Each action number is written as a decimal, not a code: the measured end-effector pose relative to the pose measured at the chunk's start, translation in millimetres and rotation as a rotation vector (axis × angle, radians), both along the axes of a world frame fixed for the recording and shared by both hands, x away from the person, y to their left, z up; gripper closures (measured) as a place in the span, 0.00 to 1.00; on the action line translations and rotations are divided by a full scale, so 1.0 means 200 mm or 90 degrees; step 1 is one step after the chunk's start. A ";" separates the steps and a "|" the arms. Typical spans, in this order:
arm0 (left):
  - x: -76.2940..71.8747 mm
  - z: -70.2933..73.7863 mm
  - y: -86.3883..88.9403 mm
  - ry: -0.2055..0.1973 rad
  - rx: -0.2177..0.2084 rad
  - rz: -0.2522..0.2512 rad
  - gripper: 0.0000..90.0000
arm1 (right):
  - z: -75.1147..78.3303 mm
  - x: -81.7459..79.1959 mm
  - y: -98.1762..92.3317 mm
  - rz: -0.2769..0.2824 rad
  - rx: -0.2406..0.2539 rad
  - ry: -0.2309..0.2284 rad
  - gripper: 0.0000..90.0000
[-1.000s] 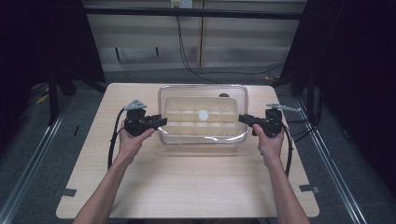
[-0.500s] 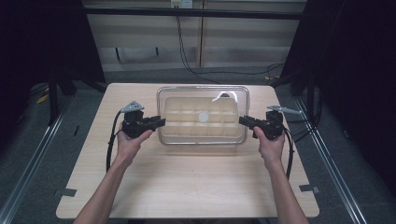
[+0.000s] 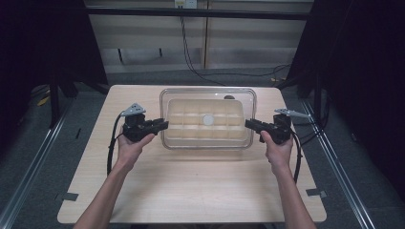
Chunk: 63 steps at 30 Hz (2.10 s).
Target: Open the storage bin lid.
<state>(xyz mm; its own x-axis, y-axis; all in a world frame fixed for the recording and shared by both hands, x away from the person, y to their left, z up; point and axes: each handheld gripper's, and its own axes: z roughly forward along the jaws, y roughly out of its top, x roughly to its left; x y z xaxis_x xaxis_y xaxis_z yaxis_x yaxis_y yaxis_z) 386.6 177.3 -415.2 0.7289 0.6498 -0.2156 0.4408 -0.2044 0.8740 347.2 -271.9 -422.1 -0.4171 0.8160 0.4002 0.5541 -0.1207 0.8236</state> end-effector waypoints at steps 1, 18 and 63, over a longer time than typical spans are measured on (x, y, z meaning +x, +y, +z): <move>0.00 0.00 0.00 0.000 -0.004 0.000 0.79 | 0.00 0.00 0.00 -0.001 0.006 0.002 0.75; -0.09 0.05 0.04 -0.010 0.001 -0.003 0.80 | 0.06 -0.07 0.02 0.013 -0.002 -0.018 0.75; -0.26 0.07 0.06 0.004 0.017 -0.020 0.80 | 0.08 -0.27 0.05 0.016 -0.011 0.005 0.76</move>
